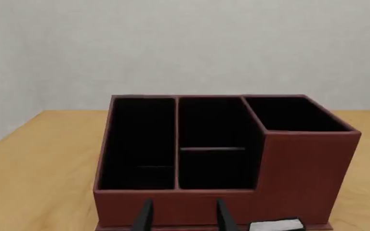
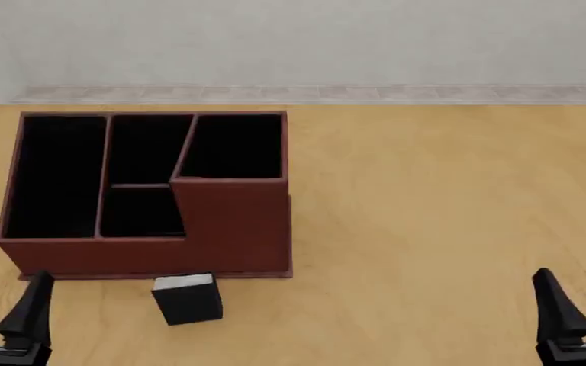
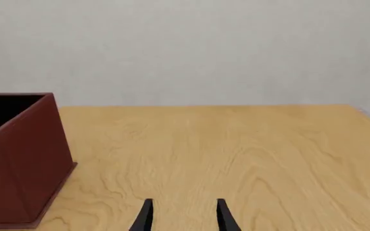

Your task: Pick up the book and place it in the left compartment of the caddy.

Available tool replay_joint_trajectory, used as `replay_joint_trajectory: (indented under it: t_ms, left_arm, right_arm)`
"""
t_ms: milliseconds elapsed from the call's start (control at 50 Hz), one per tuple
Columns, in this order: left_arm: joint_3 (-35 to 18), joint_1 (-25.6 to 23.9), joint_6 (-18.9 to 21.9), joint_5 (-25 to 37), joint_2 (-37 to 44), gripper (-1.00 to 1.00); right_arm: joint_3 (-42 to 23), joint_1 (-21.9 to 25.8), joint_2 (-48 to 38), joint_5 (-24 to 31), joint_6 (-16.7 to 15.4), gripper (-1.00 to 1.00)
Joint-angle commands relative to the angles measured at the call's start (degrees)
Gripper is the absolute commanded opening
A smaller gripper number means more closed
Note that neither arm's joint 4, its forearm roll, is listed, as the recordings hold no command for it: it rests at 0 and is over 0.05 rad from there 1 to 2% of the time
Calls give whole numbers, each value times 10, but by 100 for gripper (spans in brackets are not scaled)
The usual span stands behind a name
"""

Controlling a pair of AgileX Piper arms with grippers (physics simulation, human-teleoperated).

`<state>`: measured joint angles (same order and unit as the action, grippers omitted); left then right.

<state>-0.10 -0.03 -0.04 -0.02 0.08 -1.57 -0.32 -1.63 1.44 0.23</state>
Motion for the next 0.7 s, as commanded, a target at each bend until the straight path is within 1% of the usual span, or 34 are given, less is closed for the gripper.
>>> replay_joint_trajectory:
  t_ms: [20, 360, 420, 460, 540, 620, 640, 700]
  left_arm:
    - [-3, -3, 0, -2, 2, 100]
    - [-6, -18, 3, -4, 4, 100]
    - [-9, -32, 18, -6, 3, 100]
    - [-11, -33, 20, -7, 5, 100]
    - [-26, -40, 15, -35, 51, 100]
    - [-23, -53, 48, -70, 82, 100]
    - [-23, -53, 48, -72, 83, 100]
    - [-28, -63, 37, -109, 133, 100]
  right_arm:
    - [14, 5, 14, -15, -1, 100]
    - [15, 6, 14, -16, 2, 100]
    - [15, 6, 15, -16, 4, 100]
    - [15, 5, 15, -16, 4, 100]
    - [14, 4, 15, -15, 8, 100]
    - [14, 4, 14, -16, 8, 100]
    - [14, 4, 14, -16, 8, 100]
    - [15, 6, 13, -16, 9, 100]
